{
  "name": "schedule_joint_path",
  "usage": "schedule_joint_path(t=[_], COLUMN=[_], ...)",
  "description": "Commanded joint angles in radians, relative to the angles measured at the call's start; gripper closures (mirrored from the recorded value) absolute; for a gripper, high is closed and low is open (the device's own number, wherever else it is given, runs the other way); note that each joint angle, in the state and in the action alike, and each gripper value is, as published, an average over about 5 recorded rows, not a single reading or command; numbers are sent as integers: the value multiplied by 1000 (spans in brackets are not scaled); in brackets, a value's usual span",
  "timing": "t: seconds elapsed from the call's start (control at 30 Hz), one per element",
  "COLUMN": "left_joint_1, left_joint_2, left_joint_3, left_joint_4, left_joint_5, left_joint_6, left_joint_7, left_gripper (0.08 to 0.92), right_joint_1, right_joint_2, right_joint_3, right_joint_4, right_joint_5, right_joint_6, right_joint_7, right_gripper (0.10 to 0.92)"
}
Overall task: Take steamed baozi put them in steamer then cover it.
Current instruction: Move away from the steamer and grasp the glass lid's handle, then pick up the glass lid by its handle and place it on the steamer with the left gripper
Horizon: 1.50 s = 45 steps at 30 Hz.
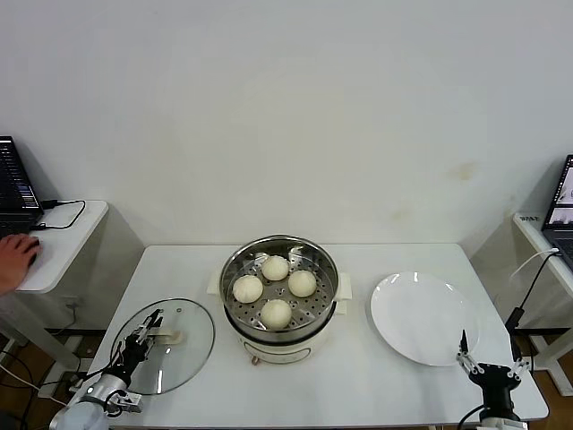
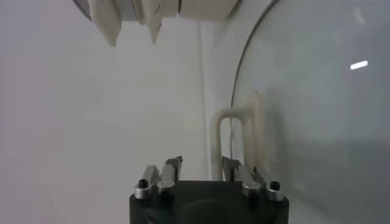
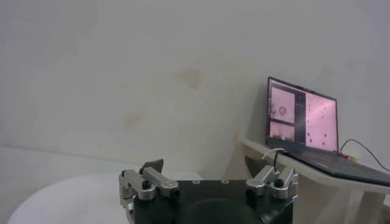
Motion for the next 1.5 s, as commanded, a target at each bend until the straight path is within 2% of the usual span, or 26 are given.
schedule_joint_path(t=[0.03, 0.2, 0.3, 0.43, 0.5, 0.67, 0.9, 1.0, 1.13, 1.33, 1.5], left_joint_1=[1, 22, 52, 113, 154, 243, 267, 243, 185, 38, -119], left_joint_2=[-2, -5, 1, 20, 40, 93, 138, 165, 199, 228, 186], left_joint_3=[-7, -23, -38, -67, -85, -128, -145, -107, -25, 171, 360], left_joint_4=[13, -34, -102, -228, -308, -531, -753, -838, -892, -891, -843], left_joint_5=[-9, -28, -54, -108, -147, -257, -374, -403, -417, -389, -335], left_joint_6=[-16, -23, -10, 46, 111, 301, 475, 535, 593, 660, 714], left_joint_7=[-23, -42, -42, -18, 13, 124, 271, 321, 365, 397, 435], left_gripper=[649, 796, 845, 849, 849, 849, 849, 849, 849, 849, 849], right_joint_1=[1, 4, 6, 6, 6, 7, 8, 7, 6, 10, 15], right_joint_2=[-3, -9, -13, -18, -22, -28, -28, -26, -20, -5, 12], right_joint_3=[-9, -20, -28, -39, -43, -52, -66, -75, -87, -102, -108], right_joint_4=[1, 3, 7, 13, 16, 20, 18, 16, 15, 10, 0], right_joint_5=[-1, -3, -5, -6, -7, -11, -25, -34, -49, -77, -111], right_joint_6=[-1, -4, -5, -6, -7, -6, -1, 2, 6, 13, 26], right_joint_7=[0, 0, -1, -1, -2, -3, -4, -4, -4, -2, 5], right_gripper=[203, 203, 203, 203, 203, 203, 203, 203, 203, 203, 203])
